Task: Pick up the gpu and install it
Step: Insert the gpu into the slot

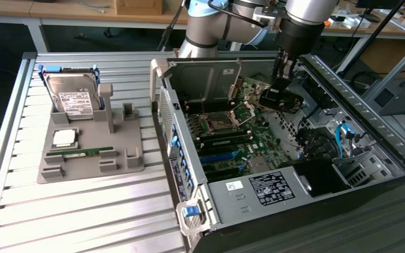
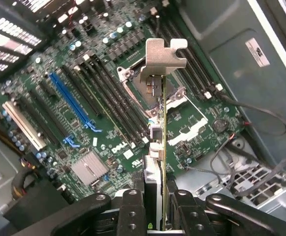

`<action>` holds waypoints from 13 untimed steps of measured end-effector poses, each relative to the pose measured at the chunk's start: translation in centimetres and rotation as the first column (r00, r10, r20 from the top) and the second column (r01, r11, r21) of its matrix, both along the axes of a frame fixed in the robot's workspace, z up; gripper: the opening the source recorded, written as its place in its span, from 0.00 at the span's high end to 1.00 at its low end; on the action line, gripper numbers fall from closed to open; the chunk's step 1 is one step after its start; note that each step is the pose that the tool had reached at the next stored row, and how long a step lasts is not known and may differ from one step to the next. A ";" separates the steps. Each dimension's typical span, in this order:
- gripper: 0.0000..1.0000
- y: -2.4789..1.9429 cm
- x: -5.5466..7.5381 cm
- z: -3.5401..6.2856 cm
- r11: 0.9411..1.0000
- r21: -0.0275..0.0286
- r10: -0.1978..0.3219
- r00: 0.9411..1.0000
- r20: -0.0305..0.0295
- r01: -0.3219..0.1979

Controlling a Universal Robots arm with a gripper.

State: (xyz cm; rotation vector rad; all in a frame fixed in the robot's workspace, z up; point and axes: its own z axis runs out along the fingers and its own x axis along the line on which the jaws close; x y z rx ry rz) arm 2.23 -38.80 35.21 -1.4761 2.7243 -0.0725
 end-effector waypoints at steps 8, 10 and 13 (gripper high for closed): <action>0.73 0.00 0.0 -0.03 0.990 0.000 0.139 0.990 0.000 -0.139; 0.73 0.00 0.0 -0.04 0.983 0.000 0.183 0.983 0.000 -0.183; 0.73 0.00 0.0 -0.07 0.972 0.000 0.235 0.972 0.000 -0.235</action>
